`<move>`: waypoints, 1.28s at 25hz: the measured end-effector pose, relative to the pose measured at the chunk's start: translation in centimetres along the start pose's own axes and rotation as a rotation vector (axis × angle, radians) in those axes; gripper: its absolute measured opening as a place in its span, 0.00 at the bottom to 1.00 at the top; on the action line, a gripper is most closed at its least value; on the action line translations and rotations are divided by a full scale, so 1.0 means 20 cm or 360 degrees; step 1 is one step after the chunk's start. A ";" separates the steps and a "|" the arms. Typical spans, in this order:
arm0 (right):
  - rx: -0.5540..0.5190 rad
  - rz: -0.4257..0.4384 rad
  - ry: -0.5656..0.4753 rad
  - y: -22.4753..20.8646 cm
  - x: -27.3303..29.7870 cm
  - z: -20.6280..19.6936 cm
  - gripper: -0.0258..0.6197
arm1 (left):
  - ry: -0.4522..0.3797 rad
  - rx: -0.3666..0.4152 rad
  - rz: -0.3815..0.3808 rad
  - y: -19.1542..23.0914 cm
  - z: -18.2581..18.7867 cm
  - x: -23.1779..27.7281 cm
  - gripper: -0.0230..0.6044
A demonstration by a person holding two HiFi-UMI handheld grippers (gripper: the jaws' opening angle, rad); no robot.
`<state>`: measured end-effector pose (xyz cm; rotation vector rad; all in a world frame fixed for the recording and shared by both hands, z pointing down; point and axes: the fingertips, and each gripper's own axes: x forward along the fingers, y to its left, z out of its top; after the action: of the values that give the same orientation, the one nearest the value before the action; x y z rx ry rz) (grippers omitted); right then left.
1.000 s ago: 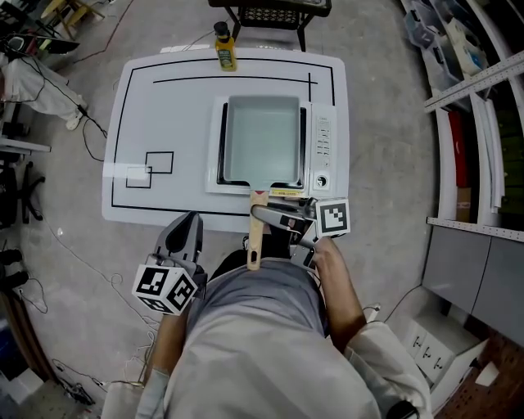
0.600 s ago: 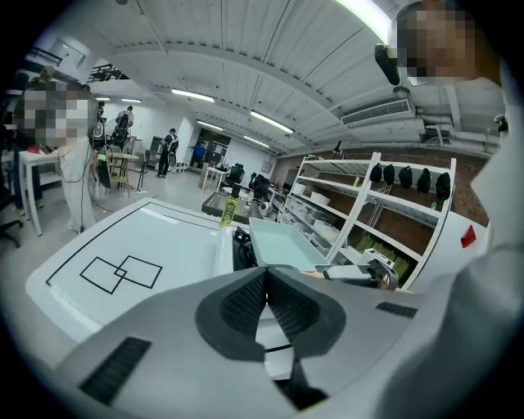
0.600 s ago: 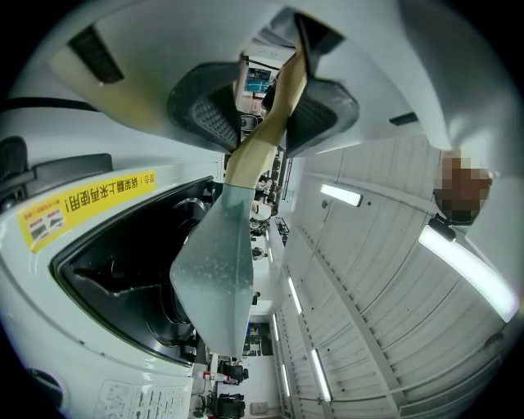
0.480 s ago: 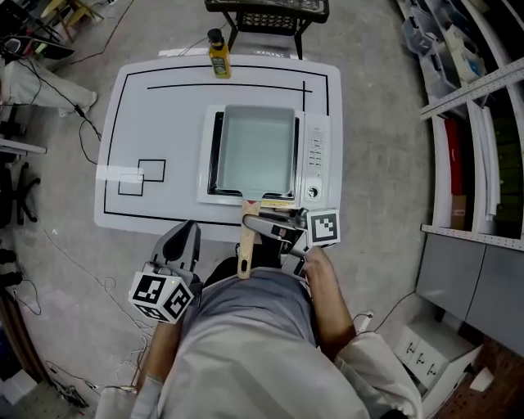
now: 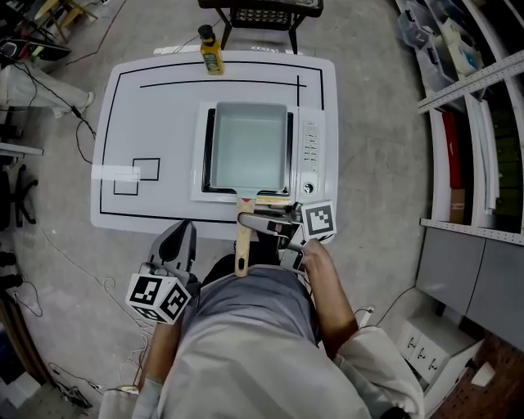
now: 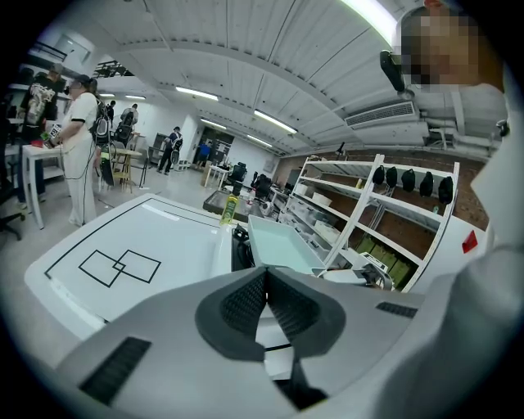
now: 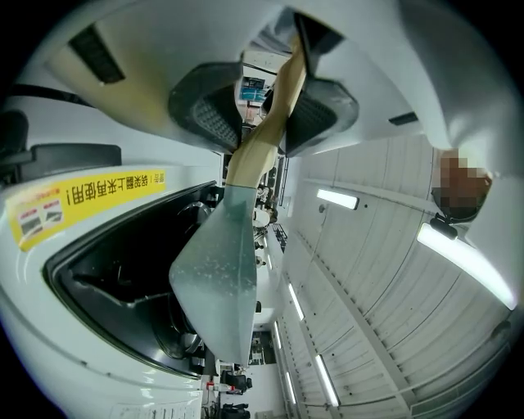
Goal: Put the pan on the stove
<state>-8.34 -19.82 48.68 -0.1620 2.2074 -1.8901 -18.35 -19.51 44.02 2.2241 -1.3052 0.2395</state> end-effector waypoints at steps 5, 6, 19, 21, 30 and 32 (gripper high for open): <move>0.0021 0.0019 0.0022 0.00 0.00 0.00 0.31 | 0.0003 -0.0016 -0.0005 0.00 -0.01 0.00 0.03; 0.0039 0.0022 0.0022 0.00 0.00 0.00 0.31 | 0.0004 -0.0018 -0.0008 0.00 -0.02 0.00 0.03; 0.0049 -0.0014 -0.0058 -0.02 -0.01 0.02 0.34 | -0.0078 -0.0115 -0.0083 -0.02 0.02 0.00 0.03; 0.0044 -0.0036 -0.0065 -0.03 -0.01 0.01 0.35 | -0.0085 -0.0124 -0.0081 -0.02 0.01 -0.01 0.04; 0.0001 -0.0184 -0.0118 -0.03 -0.05 0.01 0.37 | -0.0123 -0.0151 -0.0080 0.00 0.02 -0.04 0.03; -0.0024 -0.0219 -0.0127 -0.03 -0.06 0.00 0.37 | -0.0132 -0.0158 -0.0082 0.00 0.02 -0.04 0.03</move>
<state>-7.14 -19.65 49.49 -0.3944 2.2092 -1.9006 -18.88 -19.08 43.34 2.2009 -1.2728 0.0626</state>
